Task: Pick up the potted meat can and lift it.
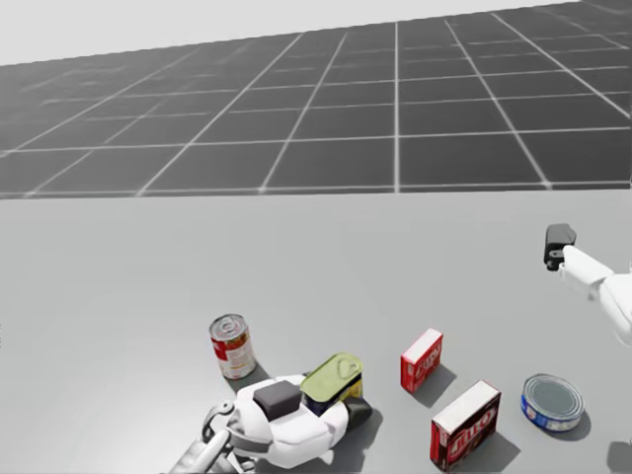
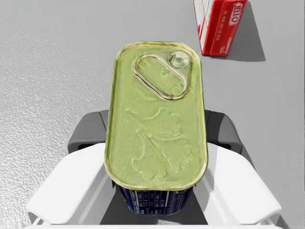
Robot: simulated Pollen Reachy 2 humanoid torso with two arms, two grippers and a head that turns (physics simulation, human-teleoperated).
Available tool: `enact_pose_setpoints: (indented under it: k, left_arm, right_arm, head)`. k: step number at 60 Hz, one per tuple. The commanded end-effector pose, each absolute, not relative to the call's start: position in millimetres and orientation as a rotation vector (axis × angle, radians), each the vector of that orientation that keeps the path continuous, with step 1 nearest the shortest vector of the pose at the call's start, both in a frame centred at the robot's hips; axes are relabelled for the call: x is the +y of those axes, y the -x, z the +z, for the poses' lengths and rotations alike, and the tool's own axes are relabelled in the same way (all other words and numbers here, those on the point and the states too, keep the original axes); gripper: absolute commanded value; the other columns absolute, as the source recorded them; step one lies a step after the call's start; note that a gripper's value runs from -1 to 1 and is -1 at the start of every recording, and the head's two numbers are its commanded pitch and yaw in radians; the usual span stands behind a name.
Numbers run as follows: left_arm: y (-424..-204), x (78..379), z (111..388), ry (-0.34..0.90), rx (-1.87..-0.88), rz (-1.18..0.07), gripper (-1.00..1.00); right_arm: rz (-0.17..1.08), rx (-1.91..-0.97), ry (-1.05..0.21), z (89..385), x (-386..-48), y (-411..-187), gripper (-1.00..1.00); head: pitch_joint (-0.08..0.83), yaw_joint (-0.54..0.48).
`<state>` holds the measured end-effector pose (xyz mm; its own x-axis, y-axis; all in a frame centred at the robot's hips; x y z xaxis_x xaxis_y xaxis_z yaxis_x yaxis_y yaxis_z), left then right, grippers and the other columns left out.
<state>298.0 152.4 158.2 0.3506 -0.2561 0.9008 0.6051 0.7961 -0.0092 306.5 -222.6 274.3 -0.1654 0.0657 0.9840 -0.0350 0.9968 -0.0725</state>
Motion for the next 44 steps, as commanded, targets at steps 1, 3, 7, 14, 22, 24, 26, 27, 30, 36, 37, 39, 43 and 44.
enact_pose_setpoints:
  k: [1, 3, 7, 14, 22, 24, 26, 27, 30, 36, 37, 39, 43, 44]
  left_arm:
    - [-294, 153, 157, 0.375, -1.068, -0.569, 1.00]
    - [-294, 152, 158, 0.377, -1.067, -0.568, 1.00]
    - [-293, 153, 168, 0.388, -1.070, -0.556, 1.00]
    - [-287, 157, 199, 0.410, -1.081, -0.530, 1.00]
    - [-283, 163, 242, 0.401, -1.162, -0.516, 1.00]
    - [-282, 165, 255, 0.391, -1.191, -0.509, 1.00]
    - [-282, 166, 262, 0.393, -1.206, -0.505, 1.00]
    - [-282, 167, 265, 0.393, -1.213, -0.503, 1.00]
    - [-281, 171, 288, 0.385, -1.267, -0.491, 1.00]
    - [-279, 175, 313, 0.381, -1.325, -0.483, 1.00]
    - [-278, 177, 323, 0.377, -1.347, -0.483, 1.00]
    - [-278, 178, 329, 0.373, -1.361, -0.482, 1.00]
    - [-275, 182, 357, 0.361, -1.423, -0.476, 1.00]
    - [-275, 183, 361, 0.360, -1.430, -0.475, 1.00]
  right_arm:
    - [0.079, -1.729, 0.012, 274, -222, -307, -1.00]
    - [0.077, -1.727, 0.008, 275, -223, -307, -1.00]
    - [0.075, -1.726, 0.004, 275, -224, -308, -1.00]
    - [0.077, -1.721, -0.034, 276, -226, -308, -1.00]
    - [0.079, -1.705, -0.061, 277, -227, -307, -1.00]
    - [0.085, -1.708, -0.050, 277, -227, -307, -1.00]
    - [0.091, -1.711, -0.050, 277, -227, -306, -1.00]
    - [0.093, -1.711, -0.050, 277, -228, -306, -1.00]
    - [0.108, -1.711, -0.051, 277, -230, -306, -1.00]
    - [0.115, -1.689, -0.065, 276, -232, -307, -1.00]
    - [0.115, -1.685, -0.064, 275, -232, -307, -1.00]
    - [0.115, -1.683, -0.063, 275, -232, -308, -1.00]
    - [0.123, -1.677, -0.064, 274, -232, -309, -1.00]
    - [0.124, -1.676, -0.064, 274, -232, -309, -1.00]
  head:
    - [0.335, 0.19]
    - [0.332, 0.19]
    - [0.327, 0.19]
    - [0.325, 0.19]
    - [0.319, 0.20]
    - [0.316, 0.20]
    - [0.314, 0.20]
    - [0.314, 0.20]
    - [0.310, 0.20]
    - [0.305, 0.20]
    - [0.304, 0.20]
    - [0.303, 0.20]
    - [0.299, 0.21]
    - [0.299, 0.21]
